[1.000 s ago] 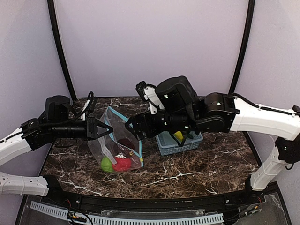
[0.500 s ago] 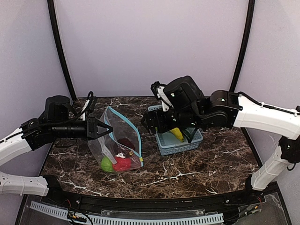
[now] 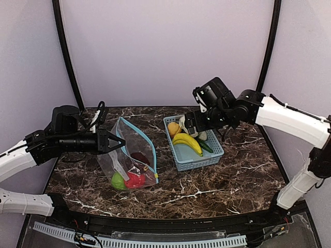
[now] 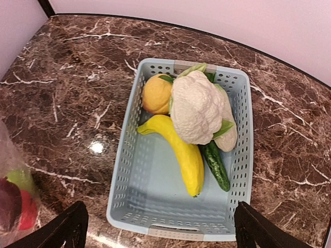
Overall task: Place the food in the zip-top bag and seal the zipper
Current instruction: Pick up the fake vegetable from the bin.
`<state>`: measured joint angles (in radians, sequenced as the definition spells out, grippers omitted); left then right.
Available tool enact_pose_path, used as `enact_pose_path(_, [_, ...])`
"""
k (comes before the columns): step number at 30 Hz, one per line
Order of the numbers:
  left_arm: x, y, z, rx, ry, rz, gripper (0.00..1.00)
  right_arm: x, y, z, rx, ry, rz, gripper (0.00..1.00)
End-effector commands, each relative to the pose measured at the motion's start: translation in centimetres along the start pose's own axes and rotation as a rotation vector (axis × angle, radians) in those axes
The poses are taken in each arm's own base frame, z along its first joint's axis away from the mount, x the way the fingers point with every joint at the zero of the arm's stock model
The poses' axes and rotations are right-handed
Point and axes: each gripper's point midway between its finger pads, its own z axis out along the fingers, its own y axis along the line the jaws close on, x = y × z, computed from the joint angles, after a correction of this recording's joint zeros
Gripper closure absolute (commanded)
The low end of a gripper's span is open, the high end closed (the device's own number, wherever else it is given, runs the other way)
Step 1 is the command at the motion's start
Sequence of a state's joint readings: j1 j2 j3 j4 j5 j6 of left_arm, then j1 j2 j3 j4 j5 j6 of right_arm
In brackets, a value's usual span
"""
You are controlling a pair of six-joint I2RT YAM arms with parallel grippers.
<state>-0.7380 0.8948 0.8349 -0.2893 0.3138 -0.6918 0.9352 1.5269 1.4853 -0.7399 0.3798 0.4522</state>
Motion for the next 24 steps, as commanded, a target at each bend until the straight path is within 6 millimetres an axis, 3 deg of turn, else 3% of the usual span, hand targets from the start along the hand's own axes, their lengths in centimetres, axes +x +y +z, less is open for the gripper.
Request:
enact_pose_path(1, [0.5, 0.5, 0.4, -0.007, 0.012, 0.005, 0.99, 0.0, -2.3, 3.6, 0.077, 0.049, -0.055, 0.03])
enact_pose_path(7, [0.4, 0.4, 0.4, -0.008, 0.015, 0.005, 0.99, -0.2, -3.8, 8.4, 0.113, 0.091, -0.076, 0.04])
enact_pose_path(14, [0.4, 0.9, 0.6, -0.027, 0.016, -0.001, 0.99, -0.3, -5.0, 13.3, 0.13, 0.126, -0.086, 0.12])
enact_pose_path(24, [0.2, 1.5, 0.7, -0.052, 0.021, -0.008, 0.99, -0.1, -5.2, 17.8, 0.124, 0.149, -0.106, 0.2])
